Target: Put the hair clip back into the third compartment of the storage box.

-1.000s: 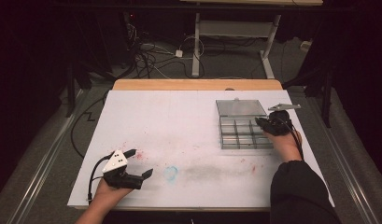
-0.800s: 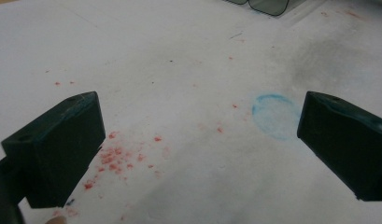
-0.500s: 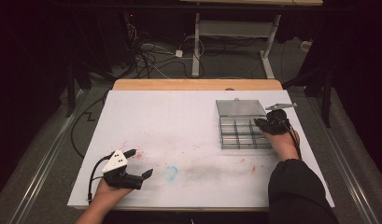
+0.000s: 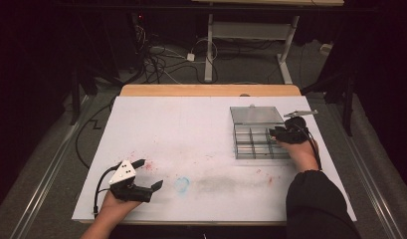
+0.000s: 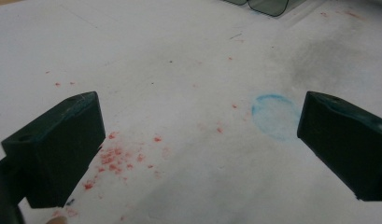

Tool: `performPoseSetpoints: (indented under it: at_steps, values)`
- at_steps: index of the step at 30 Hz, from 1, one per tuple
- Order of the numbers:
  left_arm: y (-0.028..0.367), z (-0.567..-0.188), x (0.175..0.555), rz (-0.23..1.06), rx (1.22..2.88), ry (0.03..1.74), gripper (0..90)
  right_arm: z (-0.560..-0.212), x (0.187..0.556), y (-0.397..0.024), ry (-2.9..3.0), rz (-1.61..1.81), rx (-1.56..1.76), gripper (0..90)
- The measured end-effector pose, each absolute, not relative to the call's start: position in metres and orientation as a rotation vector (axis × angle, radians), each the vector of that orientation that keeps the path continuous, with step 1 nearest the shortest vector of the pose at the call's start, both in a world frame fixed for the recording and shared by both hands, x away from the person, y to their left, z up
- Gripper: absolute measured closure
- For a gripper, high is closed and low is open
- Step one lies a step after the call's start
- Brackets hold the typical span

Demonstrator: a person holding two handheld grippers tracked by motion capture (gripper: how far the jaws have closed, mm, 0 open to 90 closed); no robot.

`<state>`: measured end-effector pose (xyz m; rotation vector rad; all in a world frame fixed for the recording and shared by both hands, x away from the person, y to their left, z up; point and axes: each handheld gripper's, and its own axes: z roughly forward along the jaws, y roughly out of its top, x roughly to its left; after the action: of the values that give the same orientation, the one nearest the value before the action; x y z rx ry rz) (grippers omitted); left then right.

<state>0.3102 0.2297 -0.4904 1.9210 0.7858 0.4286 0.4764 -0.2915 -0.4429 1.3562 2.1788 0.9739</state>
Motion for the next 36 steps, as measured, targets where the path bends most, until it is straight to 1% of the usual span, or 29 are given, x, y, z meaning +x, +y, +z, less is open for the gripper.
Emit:
performPoseSetpoints:
  at_steps: [9, 14, 15, 19, 22, 24, 31, 36]
  values:
    - [0.230, -0.490, 0.310, 0.426, 1.922, 0.786, 0.3, -0.439, 0.474, -0.291, 2.178, 1.009, 1.345, 65.8]
    - [0.230, -0.490, 0.310, 0.426, 1.922, 0.785, 0.3, -0.436, 0.470, -0.290, 2.176, 1.043, 1.343, 60.0]
    - [0.230, -0.490, 0.310, 0.426, 1.923, 0.784, 0.3, -0.436, 0.470, -0.290, 2.176, 1.043, 1.343, 60.0]
    - [0.230, -0.490, 0.311, 0.423, 1.926, 0.783, 0.3, -0.433, 0.465, -0.286, 2.171, 1.056, 1.321, 47.2]
    - [0.229, -0.490, 0.311, 0.424, 1.929, 0.781, 0.3, -0.431, 0.460, -0.283, 2.162, 1.079, 1.308, 35.8]
    - [0.229, -0.490, 0.311, 0.425, 1.930, 0.780, 0.3, -0.430, 0.457, -0.281, 2.163, 1.091, 1.306, 26.3]
    - [0.229, -0.490, 0.310, 0.426, 1.929, 0.780, 0.3, -0.432, 0.445, -0.276, 2.158, 1.119, 1.309, 0.5]
    - [0.229, -0.490, 0.310, 0.426, 1.926, 0.782, 0.4, -0.435, 0.434, -0.273, 2.146, 1.136, 1.279, 0.4]
